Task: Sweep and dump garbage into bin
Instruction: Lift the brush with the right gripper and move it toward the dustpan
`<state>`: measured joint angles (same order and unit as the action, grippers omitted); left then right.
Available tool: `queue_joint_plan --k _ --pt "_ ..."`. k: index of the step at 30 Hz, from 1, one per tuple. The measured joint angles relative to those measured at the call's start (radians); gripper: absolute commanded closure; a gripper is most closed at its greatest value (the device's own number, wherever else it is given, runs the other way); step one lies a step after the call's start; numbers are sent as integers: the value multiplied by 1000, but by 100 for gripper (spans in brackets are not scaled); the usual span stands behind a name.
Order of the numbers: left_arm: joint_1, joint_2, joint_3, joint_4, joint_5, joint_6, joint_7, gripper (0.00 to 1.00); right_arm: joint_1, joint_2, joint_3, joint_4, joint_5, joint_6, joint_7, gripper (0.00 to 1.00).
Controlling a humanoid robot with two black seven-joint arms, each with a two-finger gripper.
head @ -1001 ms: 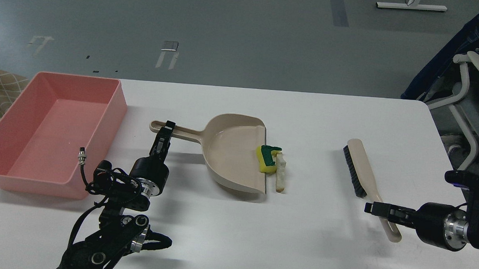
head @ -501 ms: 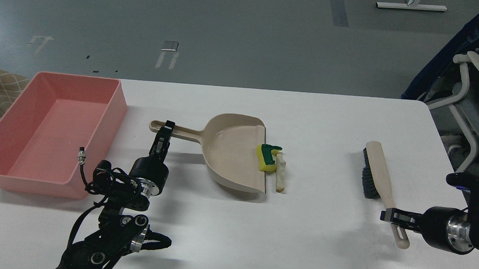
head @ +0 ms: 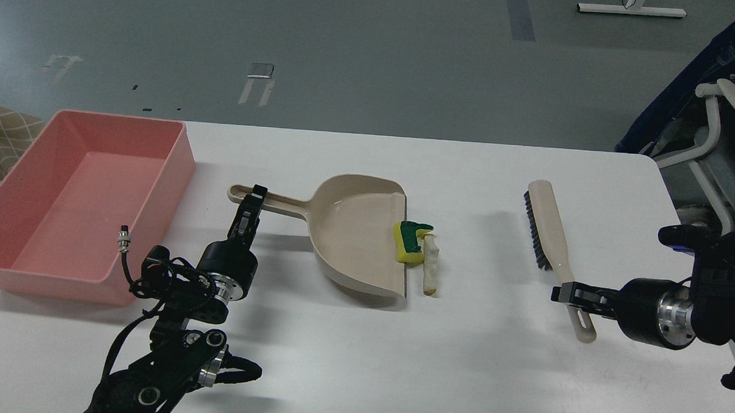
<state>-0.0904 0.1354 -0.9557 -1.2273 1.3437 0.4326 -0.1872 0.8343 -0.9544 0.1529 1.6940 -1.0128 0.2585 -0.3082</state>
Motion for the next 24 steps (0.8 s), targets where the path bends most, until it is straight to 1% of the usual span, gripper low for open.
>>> queue_joint_plan --k 7,18,24 --pt "9 17 7 1 10 -5 -14 100 5 65 -10 -2 12 30 -5 100" --pt "21 46 10 13 51 3 -70 100 5 100 -18 -2 42 38 -5 100" --pt "27 47 11 14 81 8 -80 100 7 151 -18 -24 58 53 -6 100"
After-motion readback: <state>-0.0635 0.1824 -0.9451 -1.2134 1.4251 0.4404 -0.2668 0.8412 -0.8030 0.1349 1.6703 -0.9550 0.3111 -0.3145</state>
